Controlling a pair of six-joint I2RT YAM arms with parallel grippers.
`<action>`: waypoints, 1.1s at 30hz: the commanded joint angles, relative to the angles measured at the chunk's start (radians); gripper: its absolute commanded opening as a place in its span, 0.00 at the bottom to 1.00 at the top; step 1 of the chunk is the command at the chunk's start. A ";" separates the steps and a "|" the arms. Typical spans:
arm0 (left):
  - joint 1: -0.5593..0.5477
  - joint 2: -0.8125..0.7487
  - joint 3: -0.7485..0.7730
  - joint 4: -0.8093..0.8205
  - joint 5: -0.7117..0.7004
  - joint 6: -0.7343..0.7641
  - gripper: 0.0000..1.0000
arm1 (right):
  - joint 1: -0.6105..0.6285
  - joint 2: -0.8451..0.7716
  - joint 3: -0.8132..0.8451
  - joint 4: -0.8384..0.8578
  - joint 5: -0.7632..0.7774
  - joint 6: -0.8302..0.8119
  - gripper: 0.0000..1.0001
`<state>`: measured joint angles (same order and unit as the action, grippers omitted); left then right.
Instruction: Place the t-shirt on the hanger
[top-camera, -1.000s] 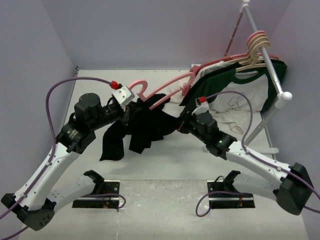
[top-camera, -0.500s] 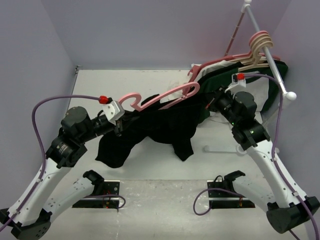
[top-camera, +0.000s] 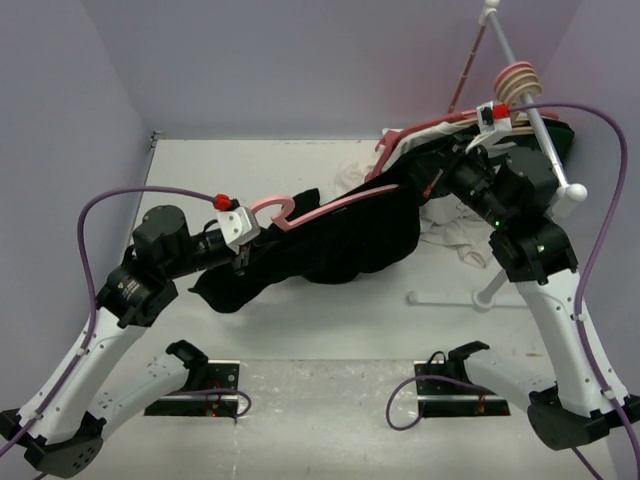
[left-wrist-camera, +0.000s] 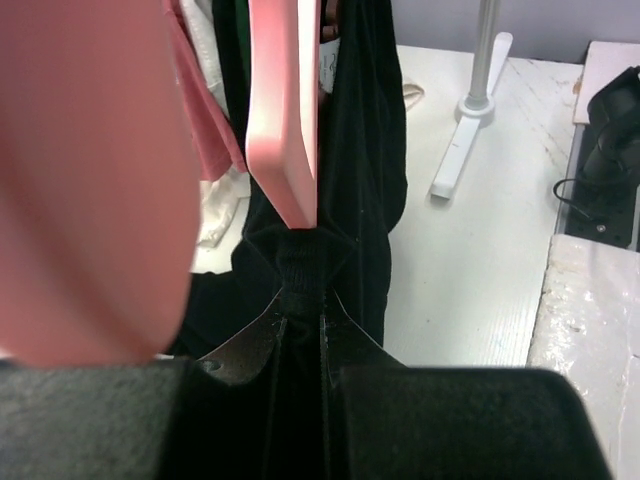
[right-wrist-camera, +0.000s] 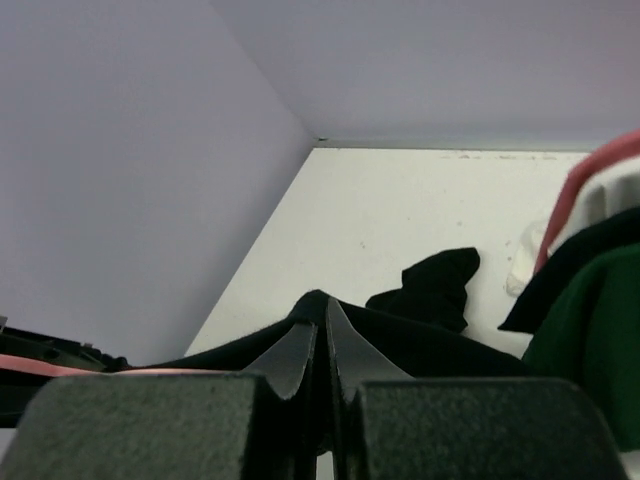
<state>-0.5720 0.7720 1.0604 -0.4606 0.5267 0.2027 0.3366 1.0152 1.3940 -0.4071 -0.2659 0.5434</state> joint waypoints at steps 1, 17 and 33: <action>0.006 0.045 0.087 -0.047 0.129 0.055 0.00 | 0.101 0.064 0.150 -0.063 -0.042 -0.133 0.00; 0.006 0.313 0.587 -0.002 0.395 0.030 0.00 | 0.424 0.239 0.511 -0.258 -0.087 -0.149 0.00; 0.006 0.283 0.391 0.169 0.438 -0.107 0.00 | 0.429 0.067 0.215 -0.151 -0.053 -0.169 0.00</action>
<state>-0.5622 1.0451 1.6237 -0.4798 0.9360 0.1607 0.7704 1.0532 1.7860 -0.5208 -0.3804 0.4167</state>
